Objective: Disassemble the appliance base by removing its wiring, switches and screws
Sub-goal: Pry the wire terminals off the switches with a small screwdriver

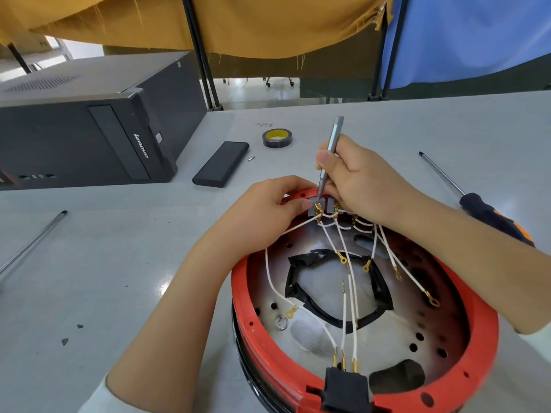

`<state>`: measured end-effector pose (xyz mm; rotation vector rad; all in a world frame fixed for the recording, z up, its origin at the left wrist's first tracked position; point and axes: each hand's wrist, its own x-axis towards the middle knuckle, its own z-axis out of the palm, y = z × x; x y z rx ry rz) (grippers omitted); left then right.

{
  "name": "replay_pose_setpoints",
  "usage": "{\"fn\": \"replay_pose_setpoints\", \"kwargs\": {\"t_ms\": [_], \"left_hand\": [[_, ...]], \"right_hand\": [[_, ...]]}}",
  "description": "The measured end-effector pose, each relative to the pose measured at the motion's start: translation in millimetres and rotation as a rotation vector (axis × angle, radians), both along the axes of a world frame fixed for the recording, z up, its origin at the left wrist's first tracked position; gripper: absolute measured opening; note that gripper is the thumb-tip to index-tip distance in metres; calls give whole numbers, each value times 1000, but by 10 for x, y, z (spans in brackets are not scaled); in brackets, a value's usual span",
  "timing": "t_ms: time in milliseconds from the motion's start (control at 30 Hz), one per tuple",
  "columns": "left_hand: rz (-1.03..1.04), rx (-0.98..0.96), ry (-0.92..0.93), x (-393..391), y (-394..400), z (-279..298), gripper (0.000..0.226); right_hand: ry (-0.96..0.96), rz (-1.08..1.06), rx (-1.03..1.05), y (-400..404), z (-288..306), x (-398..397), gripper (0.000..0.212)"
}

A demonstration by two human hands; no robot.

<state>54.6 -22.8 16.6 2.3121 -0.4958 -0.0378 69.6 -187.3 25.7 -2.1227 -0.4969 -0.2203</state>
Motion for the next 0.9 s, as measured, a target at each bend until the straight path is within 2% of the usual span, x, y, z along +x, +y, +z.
{"fn": "replay_pose_setpoints", "kwargs": {"t_ms": [167,367,567,767,900], "left_hand": [[-5,-6,-6,-12,-2,4,22],[1,-11,12,-17,-7,10,23],[-4,-5,0,-11,-3,9,22],[-5,18,-7,-17,1,13,22],[-3,20,-2,-17,-1,18,22]], "right_hand": [[-88,63,-57,0,6,-75,20],[-40,19,-143,44,2,-30,16],[-53,58,-4,-4,-6,-37,18],[-104,48,-77,11,-14,-61,16],[-51,11,-116,51,28,-30,13]]}}
